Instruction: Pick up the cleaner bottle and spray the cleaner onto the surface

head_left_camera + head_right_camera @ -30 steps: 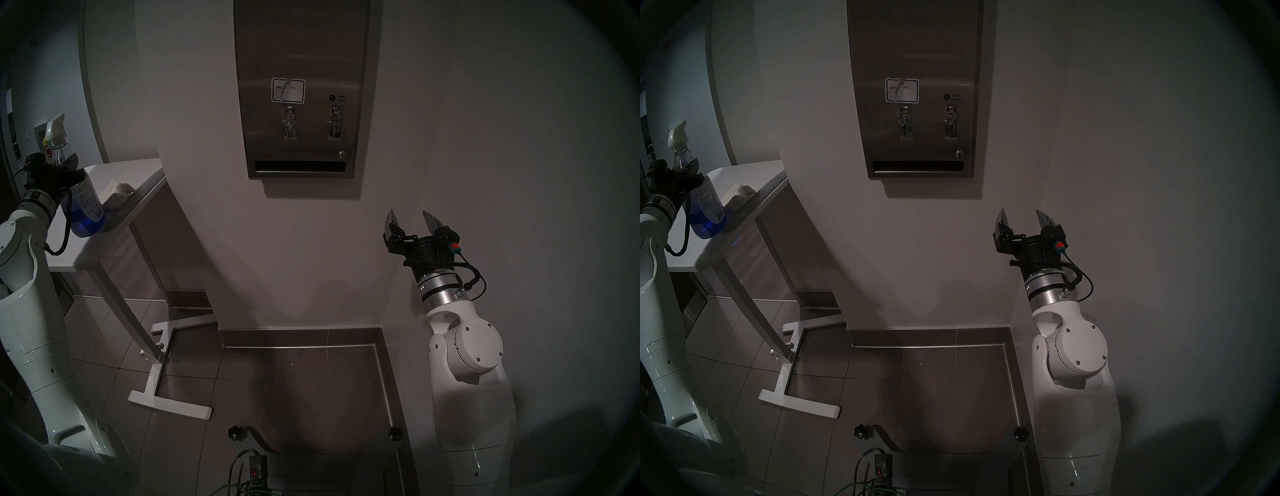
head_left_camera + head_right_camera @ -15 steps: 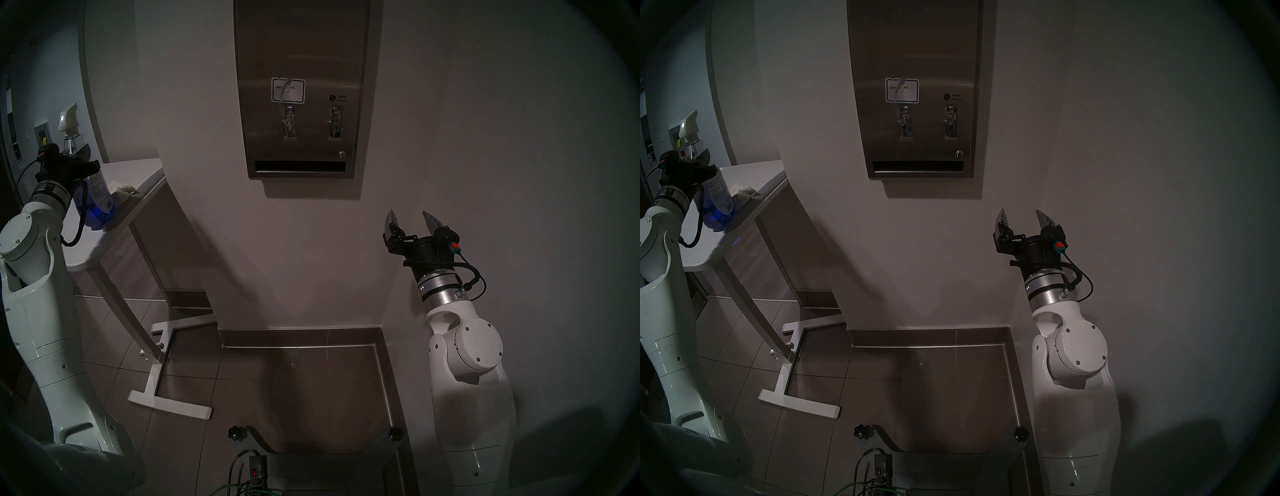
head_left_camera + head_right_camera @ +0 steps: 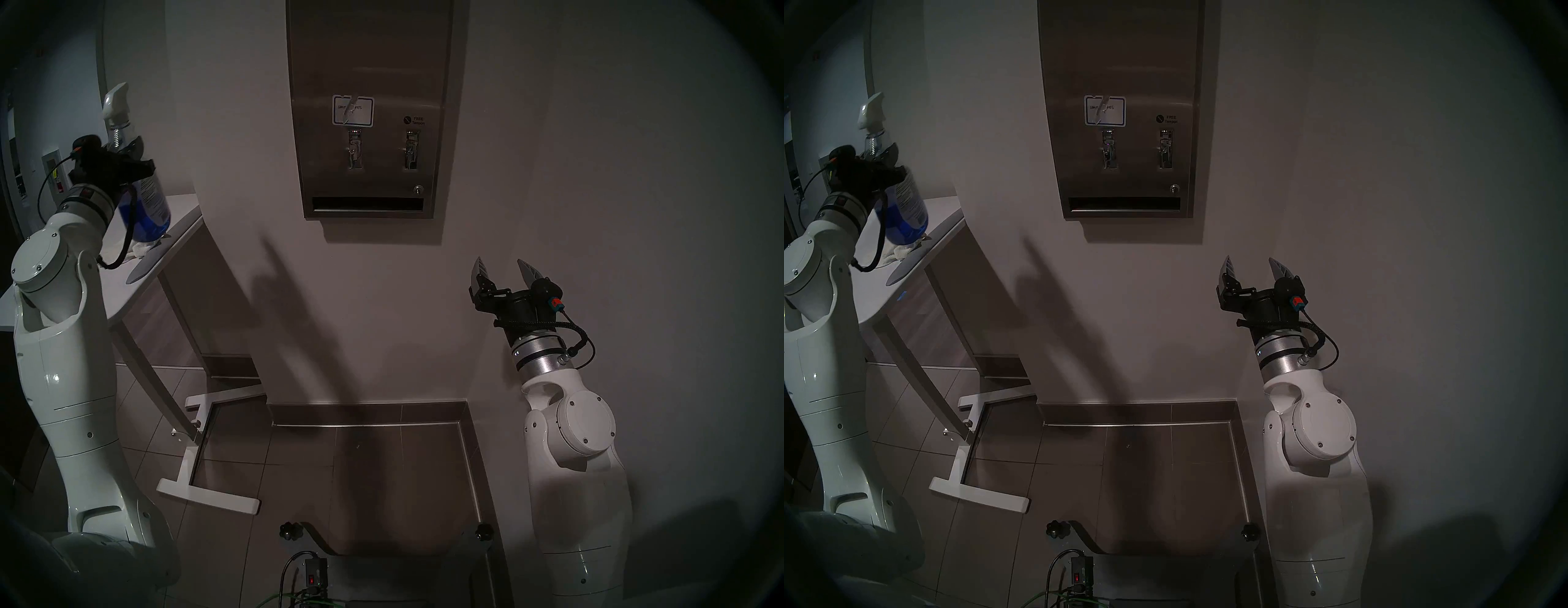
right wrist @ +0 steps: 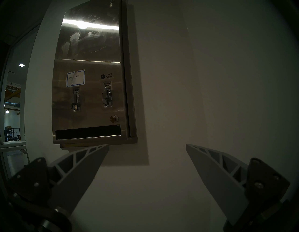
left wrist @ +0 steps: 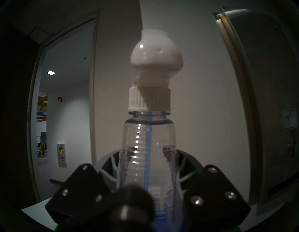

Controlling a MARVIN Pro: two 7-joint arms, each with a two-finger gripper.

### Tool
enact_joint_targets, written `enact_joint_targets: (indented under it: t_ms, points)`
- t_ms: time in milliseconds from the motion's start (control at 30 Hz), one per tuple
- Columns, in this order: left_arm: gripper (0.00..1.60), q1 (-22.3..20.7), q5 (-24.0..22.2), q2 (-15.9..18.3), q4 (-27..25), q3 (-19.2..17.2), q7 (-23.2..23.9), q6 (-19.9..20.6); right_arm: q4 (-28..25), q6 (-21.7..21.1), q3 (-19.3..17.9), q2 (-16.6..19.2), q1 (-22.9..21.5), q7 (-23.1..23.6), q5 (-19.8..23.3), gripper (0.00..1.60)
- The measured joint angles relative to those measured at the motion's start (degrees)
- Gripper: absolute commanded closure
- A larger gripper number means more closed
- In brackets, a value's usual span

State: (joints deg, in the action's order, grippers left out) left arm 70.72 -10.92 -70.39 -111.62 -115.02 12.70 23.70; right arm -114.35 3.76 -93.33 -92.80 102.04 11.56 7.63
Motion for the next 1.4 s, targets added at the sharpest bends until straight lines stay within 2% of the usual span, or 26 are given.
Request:
enact_joint_targets:
  t_ms: [433,833,1200,1400]
  points:
    - [1.60,-3.34,-1.91,-4.20,-1.36,11.23,-2.61,1.23,0.01,0.00,0.00,0.00,0.00,0.01,0.00,0.00]
    - [1.60,-4.82,-2.80,-8.90,-2.20,19.02,-6.19,3.54,-0.02,0.00,0.00,0.00,0.00,0.02,0.00,0.00]
    - [1.60,-4.16,-1.47,-13.49,-4.61,26.77,-12.45,6.12,-0.04,0.00,0.00,0.00,0.00,0.02,0.00,0.00]
    - [1.60,-3.81,0.35,-15.29,-4.83,29.53,-16.51,6.67,-0.06,-0.01,0.00,0.00,0.00,0.02,0.00,0.00]
